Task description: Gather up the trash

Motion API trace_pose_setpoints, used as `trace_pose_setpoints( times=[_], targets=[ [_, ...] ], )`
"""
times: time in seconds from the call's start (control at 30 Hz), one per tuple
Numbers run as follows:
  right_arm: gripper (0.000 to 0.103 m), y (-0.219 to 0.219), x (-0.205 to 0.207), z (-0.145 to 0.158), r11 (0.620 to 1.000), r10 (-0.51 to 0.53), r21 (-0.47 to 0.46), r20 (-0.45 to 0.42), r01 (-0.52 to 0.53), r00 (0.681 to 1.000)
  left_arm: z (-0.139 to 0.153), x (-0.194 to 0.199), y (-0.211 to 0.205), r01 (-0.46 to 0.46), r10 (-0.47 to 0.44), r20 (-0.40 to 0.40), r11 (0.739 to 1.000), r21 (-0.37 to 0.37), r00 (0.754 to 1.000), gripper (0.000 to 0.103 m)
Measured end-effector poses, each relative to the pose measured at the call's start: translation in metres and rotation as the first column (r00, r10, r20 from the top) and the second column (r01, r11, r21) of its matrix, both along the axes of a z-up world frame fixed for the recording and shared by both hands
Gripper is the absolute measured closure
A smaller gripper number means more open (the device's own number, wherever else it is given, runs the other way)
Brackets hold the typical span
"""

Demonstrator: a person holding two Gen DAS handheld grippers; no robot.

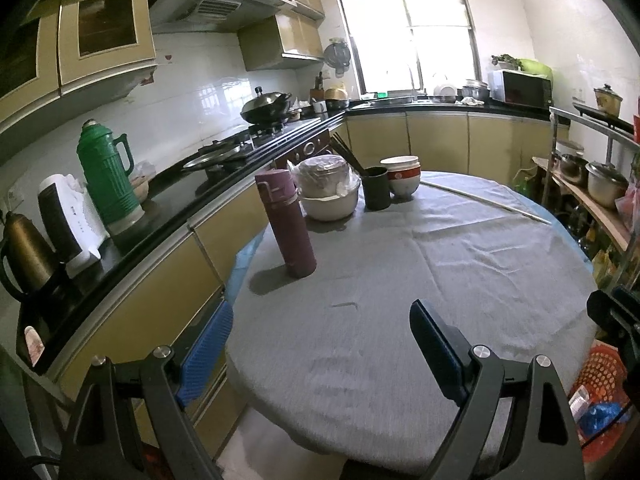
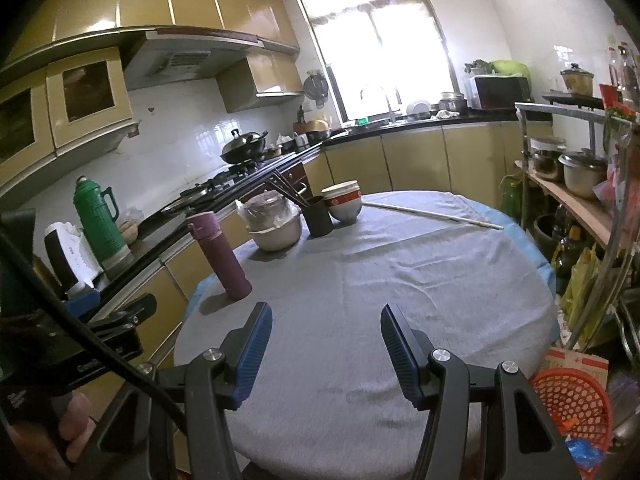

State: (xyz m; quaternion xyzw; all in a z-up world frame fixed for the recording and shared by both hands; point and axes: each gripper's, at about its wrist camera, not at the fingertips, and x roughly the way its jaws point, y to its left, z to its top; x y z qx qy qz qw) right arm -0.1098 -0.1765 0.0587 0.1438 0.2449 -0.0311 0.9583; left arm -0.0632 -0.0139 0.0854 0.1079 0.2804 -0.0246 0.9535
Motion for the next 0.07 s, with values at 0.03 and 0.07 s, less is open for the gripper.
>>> trace_pose_setpoints(
  times=[0.03,0.07],
  targets=[
    [0.042,-0.0031,0.0061,-0.0038,1.000,-0.005,0.002,-0.009,0.005,1.000,-0.0034,0.0073,-0.0016,0.011,-0.011,-0.014,1.000,-0.006,1.000,0.013],
    [0.042,-0.0031,0.0061,-0.0038,1.000,-0.005,0.002,-0.009,0.005,1.000,-0.0066,0.0122,-0.0029,0.020,-0.020,-0.028,1.000,-0.011,0.999,0.013]
  ],
)
